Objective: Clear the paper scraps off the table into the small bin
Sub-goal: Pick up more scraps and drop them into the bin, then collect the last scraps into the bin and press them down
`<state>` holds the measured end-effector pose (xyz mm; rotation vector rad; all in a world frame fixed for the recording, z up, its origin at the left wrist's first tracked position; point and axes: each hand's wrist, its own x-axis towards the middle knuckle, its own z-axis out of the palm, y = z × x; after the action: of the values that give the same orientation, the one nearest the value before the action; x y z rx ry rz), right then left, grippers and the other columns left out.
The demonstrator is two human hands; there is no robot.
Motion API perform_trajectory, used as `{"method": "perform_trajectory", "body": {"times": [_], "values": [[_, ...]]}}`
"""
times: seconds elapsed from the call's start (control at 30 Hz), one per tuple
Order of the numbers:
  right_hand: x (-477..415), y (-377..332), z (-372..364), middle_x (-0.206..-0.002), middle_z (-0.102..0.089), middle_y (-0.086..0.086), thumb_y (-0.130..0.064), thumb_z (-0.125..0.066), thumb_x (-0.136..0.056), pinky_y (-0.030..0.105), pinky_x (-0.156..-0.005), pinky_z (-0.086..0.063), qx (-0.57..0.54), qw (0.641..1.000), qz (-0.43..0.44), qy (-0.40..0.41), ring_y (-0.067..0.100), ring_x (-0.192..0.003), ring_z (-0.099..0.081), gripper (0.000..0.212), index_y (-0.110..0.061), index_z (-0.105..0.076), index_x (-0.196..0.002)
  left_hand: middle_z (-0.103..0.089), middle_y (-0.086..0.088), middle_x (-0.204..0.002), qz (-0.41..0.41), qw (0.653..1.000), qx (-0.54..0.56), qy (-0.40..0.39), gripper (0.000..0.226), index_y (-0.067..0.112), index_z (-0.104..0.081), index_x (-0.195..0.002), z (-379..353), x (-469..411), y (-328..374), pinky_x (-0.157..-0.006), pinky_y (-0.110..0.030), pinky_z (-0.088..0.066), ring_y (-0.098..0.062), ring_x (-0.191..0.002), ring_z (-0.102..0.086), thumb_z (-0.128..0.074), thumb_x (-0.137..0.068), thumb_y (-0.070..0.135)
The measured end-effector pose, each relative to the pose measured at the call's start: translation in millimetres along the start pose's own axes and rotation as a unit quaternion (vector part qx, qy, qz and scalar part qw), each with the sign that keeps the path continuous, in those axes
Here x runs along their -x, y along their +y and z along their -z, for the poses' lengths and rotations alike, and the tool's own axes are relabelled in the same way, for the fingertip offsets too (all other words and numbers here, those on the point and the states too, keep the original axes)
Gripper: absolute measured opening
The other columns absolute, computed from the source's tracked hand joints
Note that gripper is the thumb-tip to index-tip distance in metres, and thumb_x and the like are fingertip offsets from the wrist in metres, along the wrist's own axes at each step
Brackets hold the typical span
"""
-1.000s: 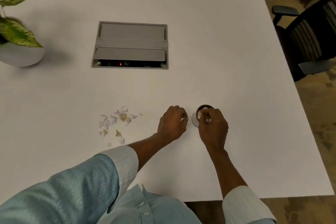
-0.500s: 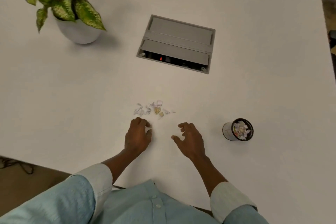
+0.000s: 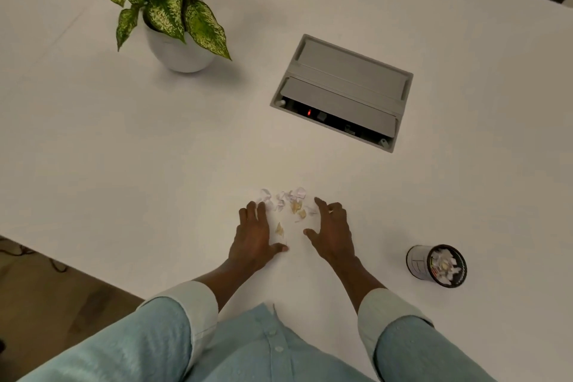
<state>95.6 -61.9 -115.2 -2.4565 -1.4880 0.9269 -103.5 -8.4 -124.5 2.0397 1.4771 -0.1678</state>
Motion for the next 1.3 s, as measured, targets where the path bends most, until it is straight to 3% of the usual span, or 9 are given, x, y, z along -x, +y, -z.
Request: {"method": "perform_trajectory", "body": {"times": [0.17, 0.4, 0.5, 0.63, 0.7, 0.83, 1.03, 1.2, 1.3], "values": [[-20.8, -14.5, 2.2, -0.144, -0.033, 0.006, -0.032, -0.074, -0.089, 0.042, -0.093, -0.056, 0.06, 0.996, 0.064, -0.034, 0.023, -0.134, -0.039, 0.078, -0.036, -0.03, -0.153, -0.018, -0.013, -0.158, -0.032, 0.998, -0.05, -0.011, 0.109, 0.012, -0.011, -0.159, 0.6, -12.8, 4.9, -0.103, -0.047, -0.054, -0.034, -0.14, -0.03, -0.082, -0.083, 0.044], [-26.4, -34.3, -2.2, -0.146, -0.036, 0.01, -0.021, -0.068, -0.093, 0.043, -0.083, -0.059, 0.162, 0.975, 0.141, -0.063, 0.029, -0.134, -0.037, 0.053, -0.025, -0.048, -0.143, -0.041, -0.013, -0.142, -0.063, 0.997, -0.031, -0.002, 0.043, 0.007, -0.05, -0.132, 0.5, -15.0, 1.5, -0.087, -0.04, -0.058, -0.031, -0.126, -0.043, -0.065, -0.092, 0.004], [-21.1, -39.2, -4.4, -0.141, -0.042, 0.012, -0.011, -0.063, -0.095, 0.04, -0.076, -0.059, 0.201, 0.969, 0.134, -0.054, 0.029, -0.123, -0.045, 0.032, -0.015, -0.055, -0.126, -0.048, -0.009, -0.131, -0.072, 0.996, -0.053, -0.009, 0.029, 0.007, -0.054, -0.123, -3.2, -14.8, 1.1, -0.086, -0.038, -0.056, -0.025, -0.118, -0.043, -0.058, -0.095, 0.0], [-11.0, -37.4, -8.8, -0.126, -0.051, 0.011, -0.004, -0.064, -0.093, 0.037, -0.075, -0.056, 0.212, 0.967, 0.135, -0.045, 0.028, -0.113, -0.05, 0.033, -0.013, -0.055, -0.123, -0.052, -0.011, -0.126, -0.08, 0.996, -0.036, -0.013, 0.019, 0.003, -0.057, -0.119, -7.4, -16.3, -0.6, -0.088, -0.037, -0.05, -0.028, -0.118, -0.047, -0.049, -0.101, 0.003], [-6.4, -34.3, -11.4, -0.123, -0.054, 0.01, -0.001, -0.061, -0.093, 0.037, -0.078, -0.055, 0.198, 0.97, 0.132, -0.041, 0.028, -0.11, -0.052, 0.032, -0.012, -0.055, -0.123, -0.054, -0.013, -0.121, -0.086, 0.996, -0.024, -0.016, 0.016, 0.001, -0.058, -0.112, -5.5, -17.7, 0.1, -0.088, -0.041, -0.048, -0.032, -0.116, -0.049, -0.047, -0.1, 0.0], [3.3, -25.0, -14.6, -0.115, -0.061, 0.006, -0.004, -0.054, -0.092, 0.036, -0.083, -0.051, 0.112, 0.989, 0.098, -0.021, 0.026, -0.102, -0.057, 0.025, -0.014, -0.058, -0.114, -0.058, -0.01, -0.103, -0.091, 0.995, -0.019, -0.02, 0.009, 0.007, -0.058, -0.09, -0.9, -17.1, 1.5, -0.073, -0.037, -0.043, -0.028, -0.099, -0.051, -0.054, -0.089, -0.001], [31.9, 3.3, -5.5, -0.086, -0.069, -0.004, -0.008, -0.064, -0.079, 0.035, -0.07, -0.052, -0.039, 0.999, -0.006, 0.023, 0.021, -0.078, -0.064, 0.015, -0.02, -0.061, -0.087, -0.06, -0.007, -0.093, -0.095, 0.994, 0.052, 0.006, 0.008, 0.009, -0.062, -0.083, -0.7, -11.9, 13.6, -0.072, -0.037, -0.043, -0.026, -0.086, -0.054, -0.067, -0.089, 0.007], [65.6, 40.5, 19.2, -0.069, -0.068, -0.013, -0.017, -0.078, -0.074, 0.022, -0.061, -0.049, -0.179, 0.964, -0.139, 0.138, 0.003, -0.067, -0.063, 0.019, -0.027, -0.062, -0.076, -0.062, -0.005, -0.085, -0.112, 0.986, 0.123, 0.005, 0.007, 0.008, -0.066, -0.08, -5.5, -3.5, 61.0, -0.067, -0.038, -0.048, -0.023, -0.075, -0.059, -0.068, -0.08, 0.001], [84.7, 61.4, 43.7, -0.069, -0.069, -0.013, -0.022, -0.085, -0.072, 0.029, -0.065, -0.056, -0.215, 0.939, -0.177, 0.2, 0.004, -0.066, -0.066, 0.022, -0.028, -0.065, -0.076, -0.063, -0.001, -0.085, -0.137, 0.979, 0.152, 0.002, 0.007, 0.01, -0.068, -0.08, -6.0, 0.2, 102.6, -0.064, -0.03, -0.045, -0.017, -0.071, -0.058, -0.069, -0.08, 0.003]]}}
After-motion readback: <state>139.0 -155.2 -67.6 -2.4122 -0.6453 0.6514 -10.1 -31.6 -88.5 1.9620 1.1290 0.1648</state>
